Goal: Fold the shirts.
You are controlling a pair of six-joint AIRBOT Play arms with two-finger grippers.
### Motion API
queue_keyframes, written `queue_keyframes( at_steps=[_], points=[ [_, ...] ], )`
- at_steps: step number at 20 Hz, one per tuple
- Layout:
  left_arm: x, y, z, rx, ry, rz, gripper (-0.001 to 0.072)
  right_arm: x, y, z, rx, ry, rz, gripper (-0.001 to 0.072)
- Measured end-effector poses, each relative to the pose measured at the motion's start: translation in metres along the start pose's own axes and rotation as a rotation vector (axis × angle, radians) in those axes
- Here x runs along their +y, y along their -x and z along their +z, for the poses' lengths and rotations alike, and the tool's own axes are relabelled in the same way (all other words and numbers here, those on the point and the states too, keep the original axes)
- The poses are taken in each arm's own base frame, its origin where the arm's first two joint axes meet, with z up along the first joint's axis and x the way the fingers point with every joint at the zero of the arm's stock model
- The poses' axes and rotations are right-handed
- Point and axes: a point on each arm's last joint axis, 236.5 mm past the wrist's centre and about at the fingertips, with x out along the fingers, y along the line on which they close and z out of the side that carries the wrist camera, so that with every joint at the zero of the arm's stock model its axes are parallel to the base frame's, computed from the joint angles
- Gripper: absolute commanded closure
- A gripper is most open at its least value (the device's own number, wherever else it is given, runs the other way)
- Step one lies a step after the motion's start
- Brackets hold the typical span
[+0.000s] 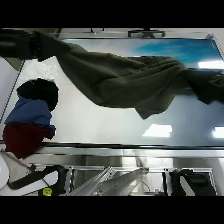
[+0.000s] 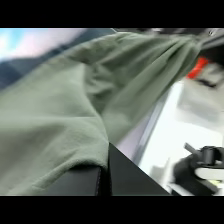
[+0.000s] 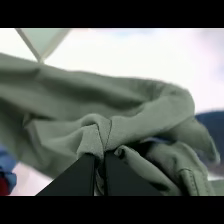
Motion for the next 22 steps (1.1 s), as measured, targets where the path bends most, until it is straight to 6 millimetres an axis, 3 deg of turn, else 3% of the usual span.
queue_keyframes(
  at_steps=[3,5,7,10,15,16,17,18,19,22],
  points=[
    [-0.038,0.024,-0.008,-0.026,-0.061,0.107,0.0688,0.013,0.016,0.014,-0.044,0.044,0.004,0.0682],
    [-0.032,0.026,-0.027,-0.008,-0.034,0.18,0.0687,0.009,0.01,0.011,-0.019,0.037,0.003,0.0682],
    [-0.004,0.019,-0.054,0.029,0.044,0.242,0.0688,-0.007,-0.01,-0.001,0.051,0.003,0.002,0.0682],
    [0.057,-0.007,-0.109,0.116,0.22,0.285,0.069,-0.046,-0.06,-0.036,0.21,-0.08,0.002,0.0682],
    [0.166,-0.062,-0.211,0.25,0.497,0.323,0.0687,-0.123,-0.149,-0.134,0.506,-0.27,-0.01,0.0682],
    [0.185,-0.072,-0.233,0.278,0.543,0.327,0.053,-0.135,-0.162,-0.155,0.555,-0.308,-0.013,0.068],
    [0.2,-0.081,-0.253,0.306,0.584,0.329,0.0244,-0.146,-0.173,-0.175,0.597,-0.347,-0.017,0.0571],
    [0.212,-0.088,-0.269,0.332,0.613,0.327,-0.0005,-0.158,-0.183,-0.195,0.635,-0.38,-0.025,0.033],
    [0.224,-0.094,-0.282,0.35,0.64,0.328,-0.0004,-0.168,-0.191,-0.211,0.663,-0.408,-0.033,0.018],
    [0.255,-0.096,-0.295,0.375,0.665,0.331,-0.0001,-0.188,-0.197,-0.228,0.684,-0.452,-0.057,0.0177]
  ],
)
